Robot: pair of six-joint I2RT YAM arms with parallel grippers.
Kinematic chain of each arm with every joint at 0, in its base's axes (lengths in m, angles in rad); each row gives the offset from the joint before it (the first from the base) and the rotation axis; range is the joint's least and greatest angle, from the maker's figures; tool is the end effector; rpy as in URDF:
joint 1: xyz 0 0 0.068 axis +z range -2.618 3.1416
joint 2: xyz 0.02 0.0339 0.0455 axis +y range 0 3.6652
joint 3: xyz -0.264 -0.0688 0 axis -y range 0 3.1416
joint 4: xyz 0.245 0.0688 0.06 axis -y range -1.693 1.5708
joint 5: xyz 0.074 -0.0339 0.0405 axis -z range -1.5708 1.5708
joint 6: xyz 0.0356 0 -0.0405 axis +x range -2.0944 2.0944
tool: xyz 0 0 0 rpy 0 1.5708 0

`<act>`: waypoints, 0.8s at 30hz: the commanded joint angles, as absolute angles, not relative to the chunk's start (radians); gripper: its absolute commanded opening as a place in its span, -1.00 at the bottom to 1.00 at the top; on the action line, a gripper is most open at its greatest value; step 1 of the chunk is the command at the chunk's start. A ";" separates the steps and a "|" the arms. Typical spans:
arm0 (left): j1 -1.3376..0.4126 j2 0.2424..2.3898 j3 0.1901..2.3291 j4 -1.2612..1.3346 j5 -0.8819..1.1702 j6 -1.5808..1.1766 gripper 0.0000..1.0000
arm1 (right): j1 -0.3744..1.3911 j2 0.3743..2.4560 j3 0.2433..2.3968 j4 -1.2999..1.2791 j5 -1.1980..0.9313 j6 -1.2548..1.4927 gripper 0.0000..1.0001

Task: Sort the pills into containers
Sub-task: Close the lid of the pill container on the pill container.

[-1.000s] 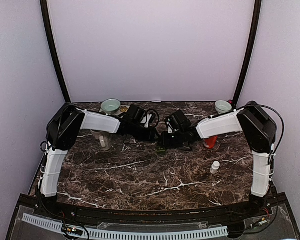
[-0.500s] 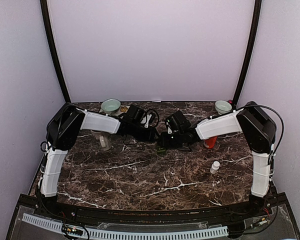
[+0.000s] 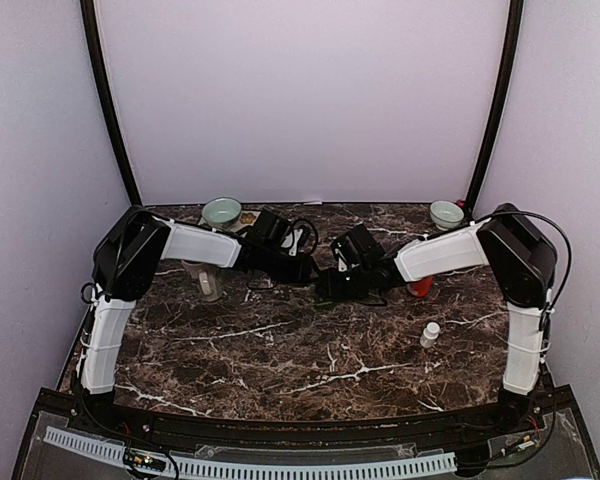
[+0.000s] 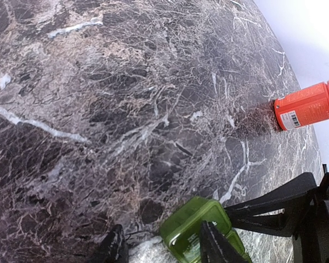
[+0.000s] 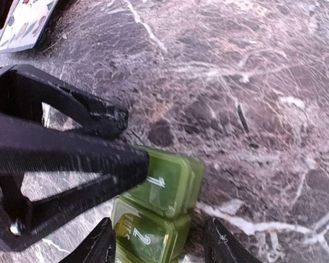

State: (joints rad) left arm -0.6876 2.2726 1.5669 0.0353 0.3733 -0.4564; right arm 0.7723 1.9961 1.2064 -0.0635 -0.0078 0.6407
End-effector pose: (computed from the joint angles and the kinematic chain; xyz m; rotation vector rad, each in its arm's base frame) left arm 0.3780 -0.3272 0.1353 0.4914 2.3443 -1.0028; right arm 0.2979 0.2905 0.1397 -0.1701 2.5243 0.6235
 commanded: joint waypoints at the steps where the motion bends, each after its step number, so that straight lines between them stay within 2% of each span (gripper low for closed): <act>1: -0.686 2.191 1.541 0.052 0.359 -0.483 -0.06 | 0.775 1.939 1.170 -0.081 0.007 0.634 0.12; 8: -0.687 2.154 1.529 0.070 0.344 -0.494 -0.02 | 0.772 1.918 1.160 -0.066 -0.004 0.636 0.12; 16: -0.684 2.105 1.497 0.083 0.320 -0.494 0.12 | 0.771 1.910 1.162 -0.068 -0.046 0.599 0.14; 24: -0.670 2.035 1.389 0.129 0.307 -0.505 0.18 | 0.780 1.919 1.189 -0.122 -0.011 0.551 0.22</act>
State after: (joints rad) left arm -0.6823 2.1181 1.4498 0.0895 0.3183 -0.4938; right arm 0.7715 1.9415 1.1706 -0.0872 -0.0360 0.5861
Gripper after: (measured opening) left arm 0.589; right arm 0.605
